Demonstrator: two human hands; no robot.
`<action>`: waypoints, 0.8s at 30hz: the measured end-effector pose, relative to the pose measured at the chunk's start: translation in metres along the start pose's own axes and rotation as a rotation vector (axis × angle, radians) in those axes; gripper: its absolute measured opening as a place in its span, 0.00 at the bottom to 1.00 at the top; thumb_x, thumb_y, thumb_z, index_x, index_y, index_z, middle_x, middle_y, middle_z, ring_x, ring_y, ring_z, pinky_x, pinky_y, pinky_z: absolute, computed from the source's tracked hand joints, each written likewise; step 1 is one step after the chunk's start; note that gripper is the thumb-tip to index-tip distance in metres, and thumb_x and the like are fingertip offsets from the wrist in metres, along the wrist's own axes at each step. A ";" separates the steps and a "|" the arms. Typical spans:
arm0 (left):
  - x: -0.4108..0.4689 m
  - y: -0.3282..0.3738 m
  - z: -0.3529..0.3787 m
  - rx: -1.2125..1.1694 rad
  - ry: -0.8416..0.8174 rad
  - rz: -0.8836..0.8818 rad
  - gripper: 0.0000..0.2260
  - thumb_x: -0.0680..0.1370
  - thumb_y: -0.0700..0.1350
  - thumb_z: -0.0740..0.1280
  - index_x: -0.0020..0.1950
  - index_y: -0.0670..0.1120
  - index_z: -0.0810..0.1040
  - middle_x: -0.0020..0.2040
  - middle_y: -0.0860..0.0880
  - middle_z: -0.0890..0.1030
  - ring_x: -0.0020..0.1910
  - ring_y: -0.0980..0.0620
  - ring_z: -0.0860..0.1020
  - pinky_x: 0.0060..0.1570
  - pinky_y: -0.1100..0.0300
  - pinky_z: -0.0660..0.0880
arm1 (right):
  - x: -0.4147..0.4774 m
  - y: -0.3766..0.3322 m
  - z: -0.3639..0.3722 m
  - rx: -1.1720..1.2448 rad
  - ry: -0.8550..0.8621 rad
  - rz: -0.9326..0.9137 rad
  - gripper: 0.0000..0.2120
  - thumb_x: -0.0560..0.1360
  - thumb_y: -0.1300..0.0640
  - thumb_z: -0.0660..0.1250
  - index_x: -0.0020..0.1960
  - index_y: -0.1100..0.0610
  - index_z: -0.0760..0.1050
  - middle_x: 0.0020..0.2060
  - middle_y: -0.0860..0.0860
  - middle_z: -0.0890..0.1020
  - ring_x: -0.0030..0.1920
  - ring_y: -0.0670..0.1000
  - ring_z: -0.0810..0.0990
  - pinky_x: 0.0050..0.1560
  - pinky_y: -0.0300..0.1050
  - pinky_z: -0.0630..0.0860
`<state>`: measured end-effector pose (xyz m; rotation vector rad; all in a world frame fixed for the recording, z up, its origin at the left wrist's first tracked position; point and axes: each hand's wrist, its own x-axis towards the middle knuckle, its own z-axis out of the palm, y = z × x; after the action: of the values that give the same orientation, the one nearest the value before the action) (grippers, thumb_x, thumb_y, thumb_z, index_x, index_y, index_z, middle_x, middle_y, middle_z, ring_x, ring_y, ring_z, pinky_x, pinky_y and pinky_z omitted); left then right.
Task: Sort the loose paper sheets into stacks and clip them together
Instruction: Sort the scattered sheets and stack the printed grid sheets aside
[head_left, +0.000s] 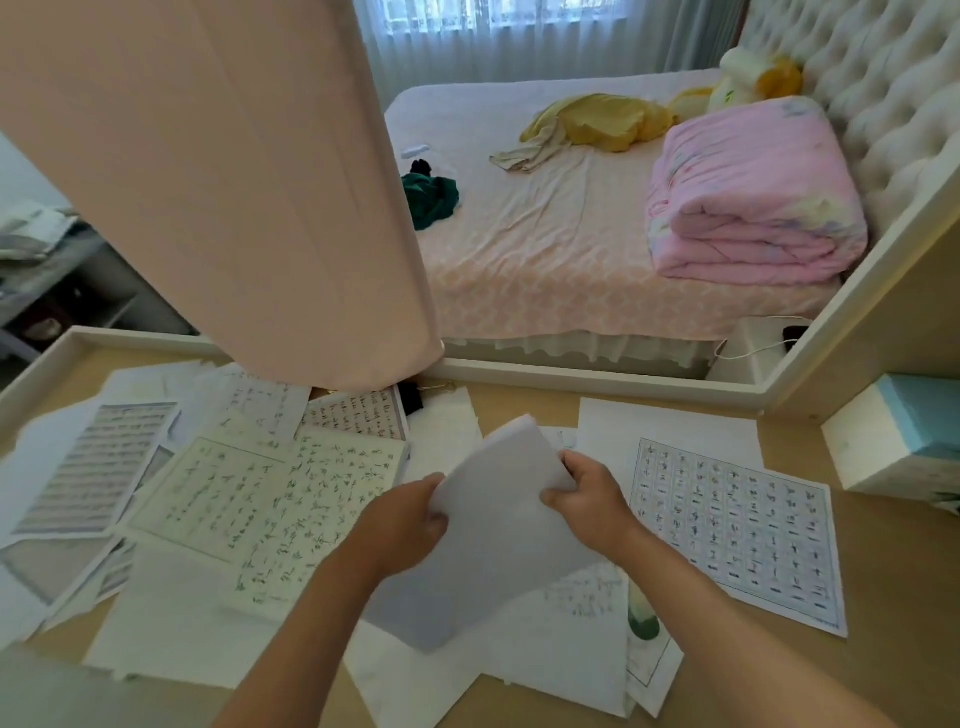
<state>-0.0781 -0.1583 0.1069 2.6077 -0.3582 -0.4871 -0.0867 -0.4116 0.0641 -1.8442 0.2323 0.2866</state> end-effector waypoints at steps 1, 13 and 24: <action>-0.001 -0.006 -0.002 -0.045 0.036 -0.017 0.02 0.76 0.46 0.64 0.46 0.53 0.73 0.39 0.54 0.80 0.38 0.50 0.78 0.39 0.54 0.75 | 0.004 -0.003 0.003 -0.008 0.009 0.009 0.09 0.73 0.63 0.69 0.50 0.51 0.78 0.47 0.51 0.83 0.47 0.54 0.83 0.48 0.57 0.81; -0.019 -0.162 -0.036 -0.839 0.064 -0.329 0.15 0.79 0.37 0.65 0.63 0.52 0.73 0.56 0.49 0.82 0.50 0.47 0.83 0.45 0.53 0.79 | 0.007 -0.001 0.156 0.486 -0.083 0.418 0.20 0.77 0.69 0.65 0.67 0.56 0.72 0.56 0.55 0.84 0.53 0.58 0.85 0.50 0.54 0.83; 0.022 -0.303 -0.048 -0.223 -0.178 -0.365 0.33 0.81 0.45 0.64 0.80 0.41 0.50 0.75 0.39 0.60 0.73 0.40 0.63 0.71 0.49 0.63 | 0.053 -0.047 0.307 0.080 0.117 0.481 0.15 0.72 0.64 0.64 0.57 0.52 0.75 0.51 0.53 0.82 0.44 0.50 0.80 0.44 0.43 0.78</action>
<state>0.0107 0.1136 -0.0053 2.4206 0.1170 -0.8341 -0.0461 -0.1049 0.0058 -1.7091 0.7620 0.4928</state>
